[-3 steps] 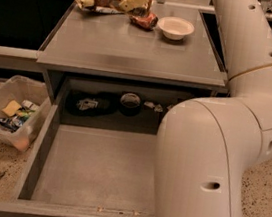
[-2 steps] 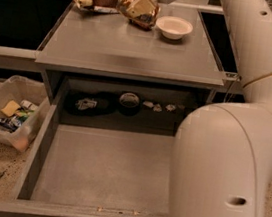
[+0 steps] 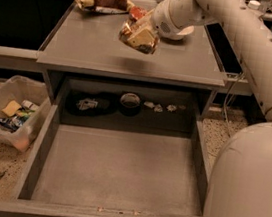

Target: Pick orange can from top drawer and place on counter

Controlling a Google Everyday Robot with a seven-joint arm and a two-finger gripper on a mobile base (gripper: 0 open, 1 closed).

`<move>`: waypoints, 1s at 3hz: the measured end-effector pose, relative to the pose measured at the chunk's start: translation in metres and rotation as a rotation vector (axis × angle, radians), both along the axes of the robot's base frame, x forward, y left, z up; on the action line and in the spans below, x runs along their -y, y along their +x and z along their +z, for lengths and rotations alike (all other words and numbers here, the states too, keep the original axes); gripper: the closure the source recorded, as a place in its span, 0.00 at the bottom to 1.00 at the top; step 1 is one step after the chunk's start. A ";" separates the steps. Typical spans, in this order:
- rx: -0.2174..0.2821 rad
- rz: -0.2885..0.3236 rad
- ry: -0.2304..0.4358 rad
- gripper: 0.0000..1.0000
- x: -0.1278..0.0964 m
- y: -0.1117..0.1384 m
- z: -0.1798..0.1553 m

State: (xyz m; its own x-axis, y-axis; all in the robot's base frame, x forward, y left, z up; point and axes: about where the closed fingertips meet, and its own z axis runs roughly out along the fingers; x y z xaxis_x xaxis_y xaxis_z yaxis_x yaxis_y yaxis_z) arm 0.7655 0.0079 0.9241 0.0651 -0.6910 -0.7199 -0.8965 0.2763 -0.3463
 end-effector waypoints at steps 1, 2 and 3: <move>-0.036 0.032 -0.013 1.00 -0.009 -0.001 -0.040; -0.014 0.059 -0.024 1.00 -0.030 0.029 -0.060; -0.014 0.059 -0.023 1.00 -0.030 0.030 -0.058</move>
Offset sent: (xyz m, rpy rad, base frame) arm -0.0011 0.0083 -0.0353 -0.0118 0.0325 0.0284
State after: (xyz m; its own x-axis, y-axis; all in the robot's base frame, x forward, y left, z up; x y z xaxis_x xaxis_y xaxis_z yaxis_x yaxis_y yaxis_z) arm 0.7953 0.0380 0.8664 0.0964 -0.7030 -0.7046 -0.9157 0.2148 -0.3396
